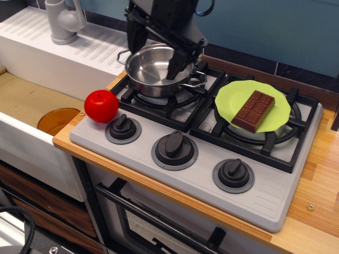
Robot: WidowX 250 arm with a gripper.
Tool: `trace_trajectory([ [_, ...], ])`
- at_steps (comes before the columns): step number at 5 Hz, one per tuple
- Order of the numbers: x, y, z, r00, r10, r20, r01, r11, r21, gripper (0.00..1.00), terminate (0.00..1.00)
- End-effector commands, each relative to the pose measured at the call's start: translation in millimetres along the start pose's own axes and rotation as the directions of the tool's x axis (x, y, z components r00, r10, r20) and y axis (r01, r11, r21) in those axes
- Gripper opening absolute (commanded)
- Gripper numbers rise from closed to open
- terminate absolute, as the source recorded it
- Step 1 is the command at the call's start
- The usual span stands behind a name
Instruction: Put chocolate on plate and apple in pot or pan on stove
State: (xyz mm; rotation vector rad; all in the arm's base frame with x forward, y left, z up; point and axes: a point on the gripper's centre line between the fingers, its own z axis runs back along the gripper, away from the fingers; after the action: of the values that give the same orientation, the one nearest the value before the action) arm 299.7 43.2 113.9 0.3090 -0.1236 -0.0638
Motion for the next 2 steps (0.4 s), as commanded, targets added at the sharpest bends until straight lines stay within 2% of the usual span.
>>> trace_trajectory([
  [1, -7.0, 42.7, 2.6, 0.998, 0.038, 0.05, -0.038, 0.999, -0.002, 1.0, 0.0],
  [2, -17.2, 51.7, -9.2, 0.997, 0.066, 0.043, -0.065, 0.998, -0.026, 1.0, 0.0],
])
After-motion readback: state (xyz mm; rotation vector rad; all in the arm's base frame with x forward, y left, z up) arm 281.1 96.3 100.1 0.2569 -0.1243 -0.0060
